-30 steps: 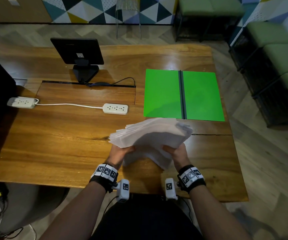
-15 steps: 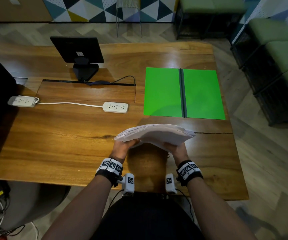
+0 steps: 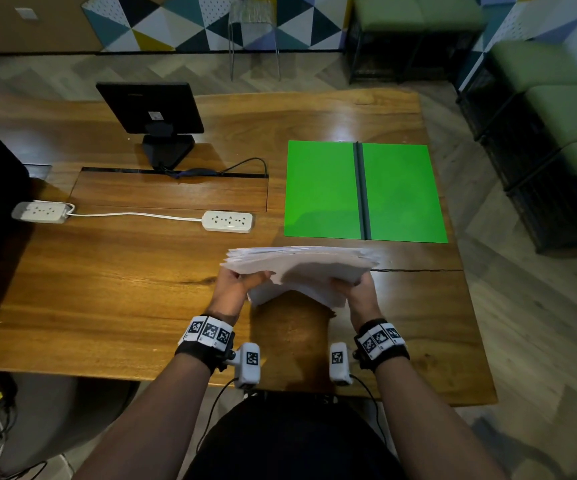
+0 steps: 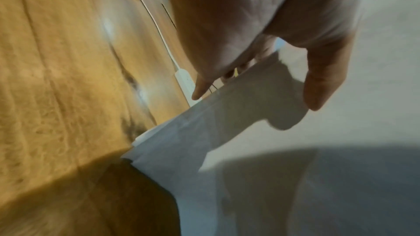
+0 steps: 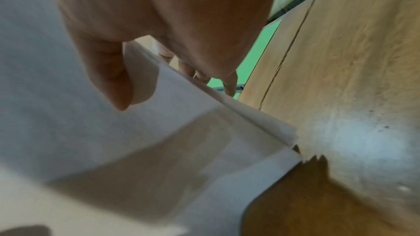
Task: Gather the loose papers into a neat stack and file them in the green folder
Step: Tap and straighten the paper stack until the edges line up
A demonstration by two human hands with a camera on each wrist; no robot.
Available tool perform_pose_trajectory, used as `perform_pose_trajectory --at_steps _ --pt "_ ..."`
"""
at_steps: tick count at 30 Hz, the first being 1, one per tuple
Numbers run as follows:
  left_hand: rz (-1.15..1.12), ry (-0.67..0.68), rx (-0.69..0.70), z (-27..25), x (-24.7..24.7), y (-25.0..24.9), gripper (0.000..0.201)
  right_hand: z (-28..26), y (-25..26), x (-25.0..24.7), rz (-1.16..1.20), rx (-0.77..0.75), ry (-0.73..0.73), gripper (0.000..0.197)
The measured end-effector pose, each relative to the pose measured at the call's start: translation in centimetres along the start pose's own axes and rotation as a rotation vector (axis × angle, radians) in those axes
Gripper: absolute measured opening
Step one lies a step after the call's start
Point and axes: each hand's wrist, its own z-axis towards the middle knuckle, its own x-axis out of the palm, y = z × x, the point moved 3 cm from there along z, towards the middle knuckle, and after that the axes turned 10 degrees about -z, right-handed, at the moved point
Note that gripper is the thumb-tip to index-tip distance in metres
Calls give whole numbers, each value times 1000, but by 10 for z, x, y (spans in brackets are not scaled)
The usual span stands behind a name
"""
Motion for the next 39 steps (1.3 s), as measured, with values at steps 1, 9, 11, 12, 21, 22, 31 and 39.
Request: perform_pose_trajectory --at_steps 1,9,11,12,21,22,31,39 --pt "-10 2 13 0 0 -4 45 -2 4 -3 29 -9 -18 54" --pt "-18 4 74 0 9 -25 81 -18 51 -6 -1 -230 22 63" --pt "-25 22 82 -3 15 -28 79 -22 61 -4 21 -268 29 65" --pt "-28 30 92 -3 16 -28 80 -25 66 -2 47 -275 15 65" --pt "-61 7 109 -3 16 -21 89 -24 85 15 132 -284 -383 38" --pt "-64 -2 103 -2 16 -19 88 -22 85 15 140 -281 -408 34" --pt "-33 -40 66 4 15 -7 72 -20 81 8 116 -287 -390 33" --pt "-4 -59 -14 18 12 12 69 -14 38 7 -48 -133 -67 78"
